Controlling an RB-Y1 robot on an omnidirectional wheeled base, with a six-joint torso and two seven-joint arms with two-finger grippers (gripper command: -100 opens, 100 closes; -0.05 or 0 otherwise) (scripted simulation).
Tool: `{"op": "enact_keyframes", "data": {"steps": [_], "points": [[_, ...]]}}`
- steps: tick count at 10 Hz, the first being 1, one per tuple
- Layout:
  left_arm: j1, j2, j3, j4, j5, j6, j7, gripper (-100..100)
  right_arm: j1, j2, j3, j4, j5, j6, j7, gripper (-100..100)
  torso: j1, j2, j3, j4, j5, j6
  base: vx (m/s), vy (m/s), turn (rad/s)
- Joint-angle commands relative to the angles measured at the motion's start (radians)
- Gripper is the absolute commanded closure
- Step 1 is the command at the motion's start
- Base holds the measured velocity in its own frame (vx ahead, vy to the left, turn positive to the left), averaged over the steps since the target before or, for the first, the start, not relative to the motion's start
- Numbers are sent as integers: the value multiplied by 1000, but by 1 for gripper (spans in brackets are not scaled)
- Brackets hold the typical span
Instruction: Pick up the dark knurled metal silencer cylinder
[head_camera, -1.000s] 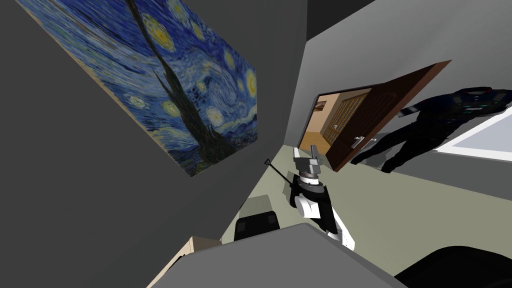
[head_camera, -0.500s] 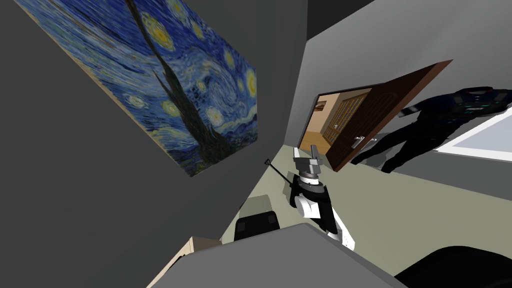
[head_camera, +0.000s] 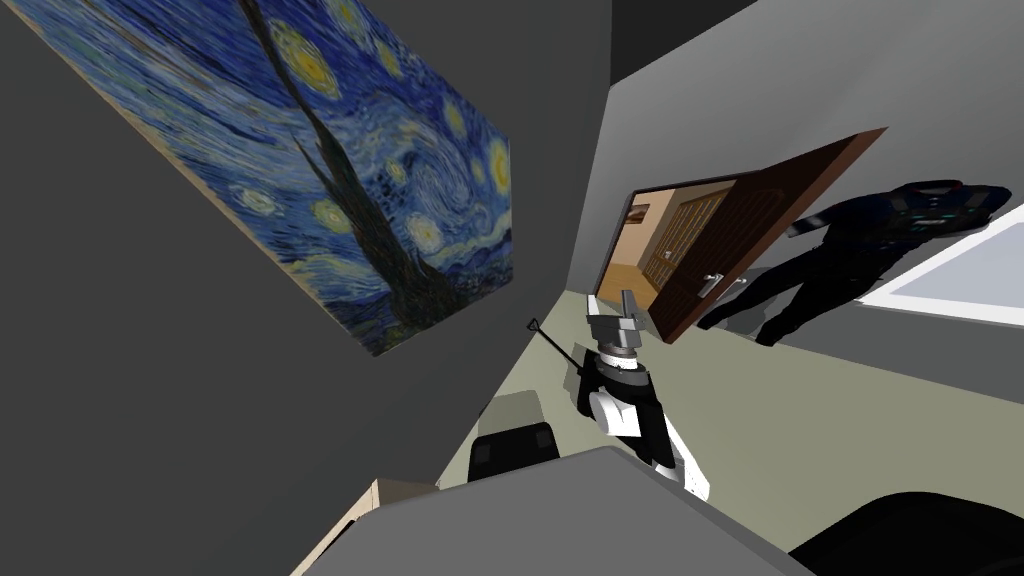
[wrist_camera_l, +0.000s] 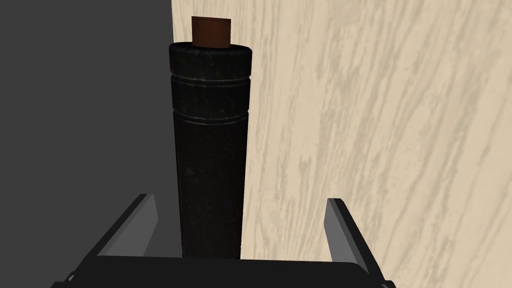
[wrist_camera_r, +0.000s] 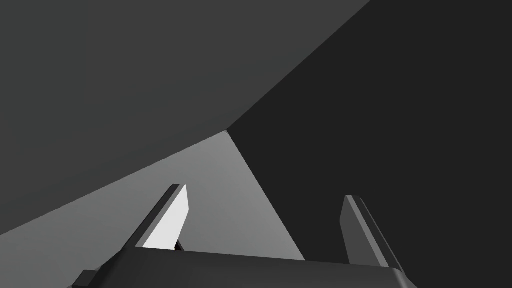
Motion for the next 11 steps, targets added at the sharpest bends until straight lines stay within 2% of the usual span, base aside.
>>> {"op": "enact_keyframes", "data": {"steps": [1, 5, 11], "points": [[0, 12, 15, 2, -27, 34, 6, -100, 0, 0, 0, 0, 0, 0, 0, 0, 0, 0, 0, 0, 0, 0, 17, -87, -31], [2, 71, 16, 26, -25, 106, 3, -100, 0, 0, 0, 0, 0, 0, 0, 0, 4, 0, 0, 0, 1, 0, 32, -38, -51], [-27, 151, 1, 113, -23, 194, 9, -100, 0, 0, 0, 0, 0, 0, 0, 0, 8, 1, 0, 0, 2, 0, 18, 28, -45]]}}
